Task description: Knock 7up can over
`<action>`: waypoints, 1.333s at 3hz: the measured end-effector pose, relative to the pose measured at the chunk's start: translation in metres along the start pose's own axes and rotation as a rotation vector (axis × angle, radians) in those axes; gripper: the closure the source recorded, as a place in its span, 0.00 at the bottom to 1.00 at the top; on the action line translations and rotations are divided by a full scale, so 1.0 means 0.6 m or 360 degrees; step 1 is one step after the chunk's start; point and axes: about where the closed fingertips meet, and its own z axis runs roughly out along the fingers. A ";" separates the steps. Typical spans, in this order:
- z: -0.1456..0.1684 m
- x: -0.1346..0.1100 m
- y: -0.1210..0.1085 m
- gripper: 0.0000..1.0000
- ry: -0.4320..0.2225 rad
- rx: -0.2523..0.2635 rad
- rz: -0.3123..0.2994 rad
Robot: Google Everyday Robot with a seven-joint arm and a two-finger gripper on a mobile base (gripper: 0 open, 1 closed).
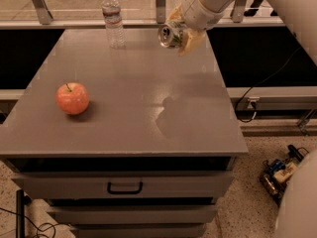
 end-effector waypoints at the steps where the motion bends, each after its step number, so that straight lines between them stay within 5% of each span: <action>1: 0.024 -0.033 0.023 1.00 -0.0015 -0.0113 -0.0179; 2: 0.044 -0.057 0.045 1.00 -0.0054 -0.0222 -0.0296; 4: 0.098 -0.075 0.081 1.00 -0.0080 -0.0413 -0.0378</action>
Offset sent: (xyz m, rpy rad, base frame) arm -0.0448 0.0379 -0.0473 -0.1940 0.0916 0.2879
